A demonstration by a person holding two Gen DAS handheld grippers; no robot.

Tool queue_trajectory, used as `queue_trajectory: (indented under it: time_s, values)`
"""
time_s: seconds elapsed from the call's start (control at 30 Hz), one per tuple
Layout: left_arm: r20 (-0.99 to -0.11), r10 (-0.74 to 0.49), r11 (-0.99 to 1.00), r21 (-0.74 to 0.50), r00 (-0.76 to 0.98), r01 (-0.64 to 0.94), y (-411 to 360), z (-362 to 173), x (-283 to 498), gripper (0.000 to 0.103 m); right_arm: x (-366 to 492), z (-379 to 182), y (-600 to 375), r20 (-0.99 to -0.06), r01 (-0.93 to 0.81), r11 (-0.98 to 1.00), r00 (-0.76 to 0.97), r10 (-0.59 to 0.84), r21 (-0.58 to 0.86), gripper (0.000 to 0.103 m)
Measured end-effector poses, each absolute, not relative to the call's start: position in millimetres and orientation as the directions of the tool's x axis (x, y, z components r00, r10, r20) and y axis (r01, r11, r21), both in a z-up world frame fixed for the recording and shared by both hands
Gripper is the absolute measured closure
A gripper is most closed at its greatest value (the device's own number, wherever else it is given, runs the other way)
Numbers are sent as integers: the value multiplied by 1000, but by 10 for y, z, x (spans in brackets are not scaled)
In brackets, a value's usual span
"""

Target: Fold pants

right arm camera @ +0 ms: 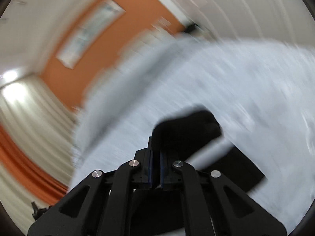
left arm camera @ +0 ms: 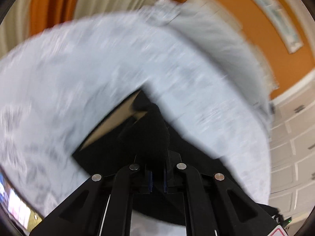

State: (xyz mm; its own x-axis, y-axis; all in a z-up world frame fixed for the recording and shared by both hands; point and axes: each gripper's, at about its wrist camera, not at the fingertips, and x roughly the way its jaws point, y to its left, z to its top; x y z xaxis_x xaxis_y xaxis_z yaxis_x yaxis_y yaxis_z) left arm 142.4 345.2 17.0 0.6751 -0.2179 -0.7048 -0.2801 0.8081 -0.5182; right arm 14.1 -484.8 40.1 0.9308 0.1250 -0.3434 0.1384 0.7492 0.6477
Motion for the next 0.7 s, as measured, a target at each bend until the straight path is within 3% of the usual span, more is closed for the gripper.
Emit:
queue_trajectory:
  time_s: [0.03,0.1,0.23,0.3,0.33,0.43,0.5,0.53,0.57,0.63,0.7]
  values:
    - [-680,-219,812,-525,700,-257,3438,261,1399,97,124,504,-4820,-321,125,772,941,107,623,99]
    - [-671,-180,845,-480,720,-237,3436,293,1328,97,139,326,-4893,-392,197,795,918,56,574,99]
    - [-810,-187,842,-424,556,-333,3649,-677,1273,95,206,-815,-5186,-673,406,724,732,108,558,99]
    - [-828,-199,834,-424,524,-353,3656,-1047,1192,95,199,-1129,-5164,-749,442,736,650,131,512,100]
    - [-782,-191,832,-450,593,-326,3646,-1070,1098,93,137,-1149,-5186,-728,426,729,671,143,536,99]
    - [-775,-178,833,-447,607,-327,3621,-1059,1073,90,76,-942,-5238,-745,471,731,662,77,494,83]
    - [-785,-169,839,-432,596,-331,3605,-1003,1077,88,-73,-796,-5306,-734,506,728,679,-6,463,36]
    - [-789,-158,842,-422,593,-337,3591,-954,1057,80,-135,-725,-5320,-724,530,723,687,-59,444,29]
    - [-804,-110,847,-383,585,-368,3586,-894,1014,63,-221,-664,-5323,-716,545,720,691,-96,430,26]
    - [-809,1,855,-304,588,-420,3566,-730,856,45,-268,-465,-5237,-685,526,745,717,-129,411,26]
    - [-799,76,859,-251,596,-446,3536,-578,718,43,-261,-292,-5102,-644,462,794,756,-120,395,26]
